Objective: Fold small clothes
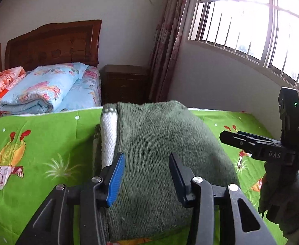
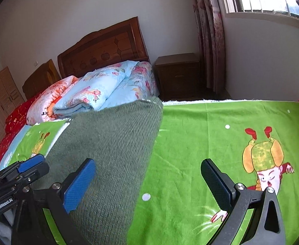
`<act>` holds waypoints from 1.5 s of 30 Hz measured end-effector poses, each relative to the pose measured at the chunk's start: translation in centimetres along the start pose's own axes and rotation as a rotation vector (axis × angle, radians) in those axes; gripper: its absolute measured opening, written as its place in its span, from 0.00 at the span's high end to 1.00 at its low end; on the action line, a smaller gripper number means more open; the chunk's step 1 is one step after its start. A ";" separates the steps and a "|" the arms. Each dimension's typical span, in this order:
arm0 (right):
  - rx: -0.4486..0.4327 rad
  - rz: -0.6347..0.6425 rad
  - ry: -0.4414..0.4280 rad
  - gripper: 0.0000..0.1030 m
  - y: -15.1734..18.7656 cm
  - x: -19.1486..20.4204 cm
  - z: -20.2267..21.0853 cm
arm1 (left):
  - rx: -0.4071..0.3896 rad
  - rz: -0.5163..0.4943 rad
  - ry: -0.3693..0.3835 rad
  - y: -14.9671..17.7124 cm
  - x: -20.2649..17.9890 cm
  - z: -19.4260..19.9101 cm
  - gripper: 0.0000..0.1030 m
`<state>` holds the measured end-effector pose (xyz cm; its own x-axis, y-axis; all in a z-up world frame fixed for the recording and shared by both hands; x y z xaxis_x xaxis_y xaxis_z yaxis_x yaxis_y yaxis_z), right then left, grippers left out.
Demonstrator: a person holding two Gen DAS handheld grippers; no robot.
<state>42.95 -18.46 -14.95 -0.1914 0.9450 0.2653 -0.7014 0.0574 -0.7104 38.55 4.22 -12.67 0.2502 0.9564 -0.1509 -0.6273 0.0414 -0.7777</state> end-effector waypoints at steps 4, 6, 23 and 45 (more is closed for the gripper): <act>0.012 -0.016 0.008 0.00 -2.3 -0.6 -2.4 | 0.008 -0.021 -0.006 -3.9 -0.8 -2.2 0.22; 0.037 -0.022 0.003 0.00 -2.9 -0.5 -3.9 | 0.021 -0.035 -0.034 -5.1 -1.0 -4.1 0.22; 0.072 -0.053 -0.075 0.00 -2.1 -2.2 -7.5 | 0.074 -0.041 -0.114 -3.8 1.3 -9.7 0.22; 0.152 -0.124 -0.059 0.00 -3.5 -3.4 -11.2 | 0.268 0.187 -0.203 -2.5 7.1 -11.5 0.21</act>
<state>53.78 -18.30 -20.64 -0.1339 0.9128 0.3859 -0.8171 0.1186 -0.5642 50.36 7.60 -18.81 -0.0212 0.9912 -0.1307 -0.8258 -0.0911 -0.5565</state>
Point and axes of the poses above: each gripper's, at about its wrist camera, not at the fingertips, and z roughly against the way its jaws point, x to its left, y to its underside, the point moved 9 cm from there along -z, roughly the way its jaws point, and after that the axes turned 3 degrees about -y, right-handed, at the moved point
